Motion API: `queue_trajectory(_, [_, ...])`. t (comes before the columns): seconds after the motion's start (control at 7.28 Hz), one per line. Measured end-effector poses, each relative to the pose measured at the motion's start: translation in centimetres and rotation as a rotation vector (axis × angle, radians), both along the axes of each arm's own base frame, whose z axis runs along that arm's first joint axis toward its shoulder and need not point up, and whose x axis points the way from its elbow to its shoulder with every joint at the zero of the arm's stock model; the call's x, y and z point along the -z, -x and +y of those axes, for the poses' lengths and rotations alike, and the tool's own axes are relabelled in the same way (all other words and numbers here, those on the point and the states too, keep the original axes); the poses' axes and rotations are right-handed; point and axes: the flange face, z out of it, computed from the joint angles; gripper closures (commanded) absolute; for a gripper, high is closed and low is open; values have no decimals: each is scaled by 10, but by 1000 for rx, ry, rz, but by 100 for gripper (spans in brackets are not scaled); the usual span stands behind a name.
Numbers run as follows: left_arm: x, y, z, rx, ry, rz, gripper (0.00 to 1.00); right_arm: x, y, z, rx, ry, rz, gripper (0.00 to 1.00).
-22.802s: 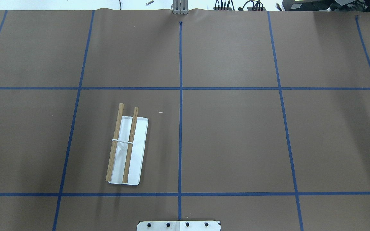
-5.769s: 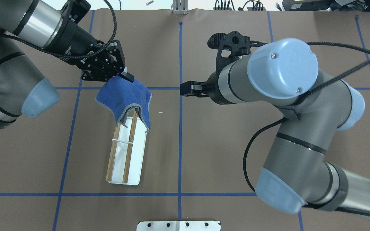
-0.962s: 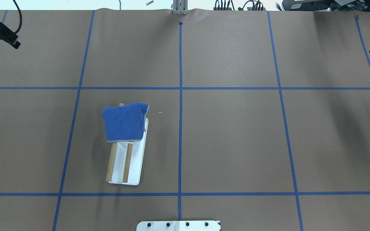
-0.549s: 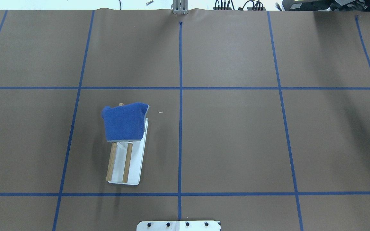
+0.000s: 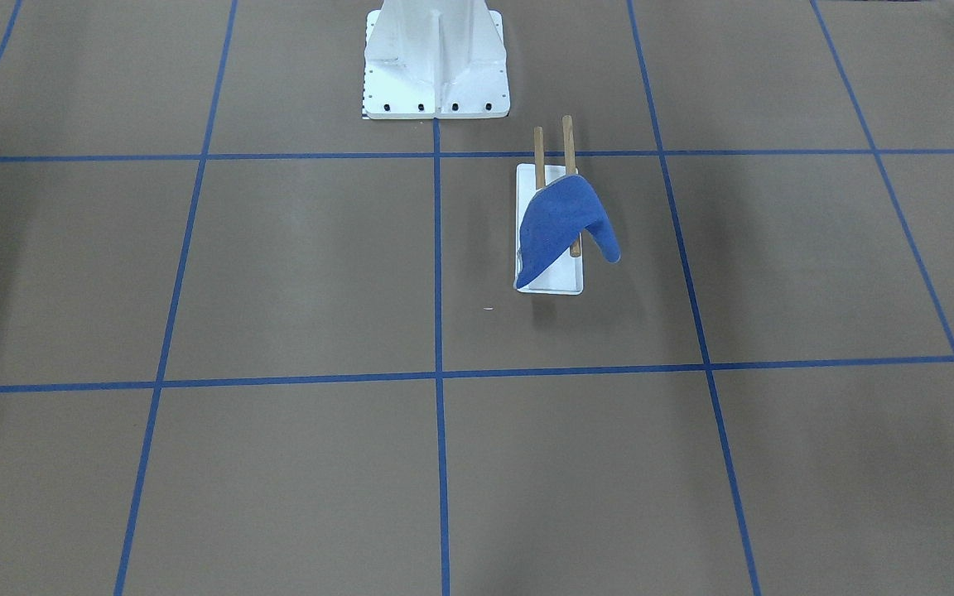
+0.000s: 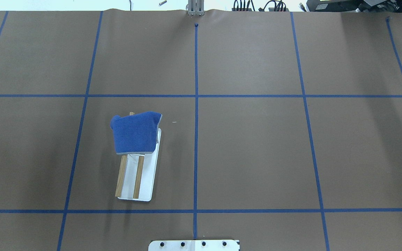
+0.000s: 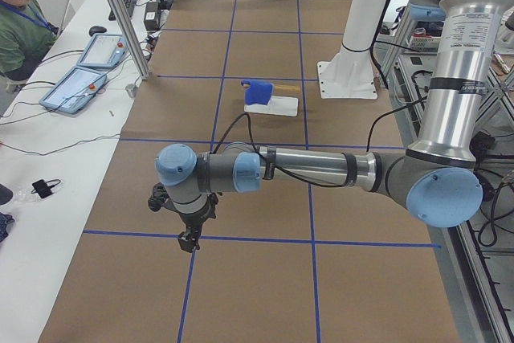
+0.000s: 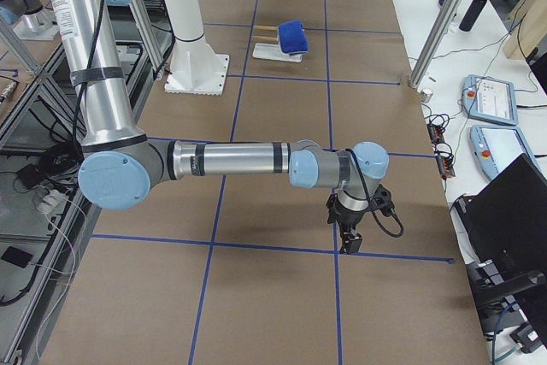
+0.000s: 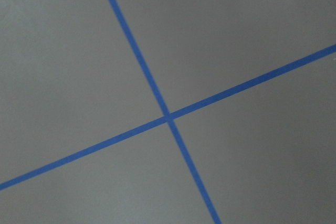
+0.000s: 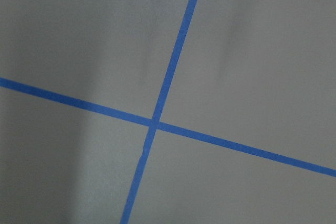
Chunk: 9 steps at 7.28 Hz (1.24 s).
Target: Hang towel on rack
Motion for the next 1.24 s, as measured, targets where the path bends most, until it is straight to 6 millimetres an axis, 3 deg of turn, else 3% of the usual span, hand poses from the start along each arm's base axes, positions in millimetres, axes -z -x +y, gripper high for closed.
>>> queue_trajectory(0.27, [19,2,27,3,-51,-1,2,20,1,-2,-48,17,-10,0])
queue_trajectory(0.55, [21,2,33,2,-56,-2,2,38,1,1,-56,44,-13,0])
queue_trajectory(1.24, [20,2,34,6,-49,-6,2,38,1,16,-66,68,-30,0])
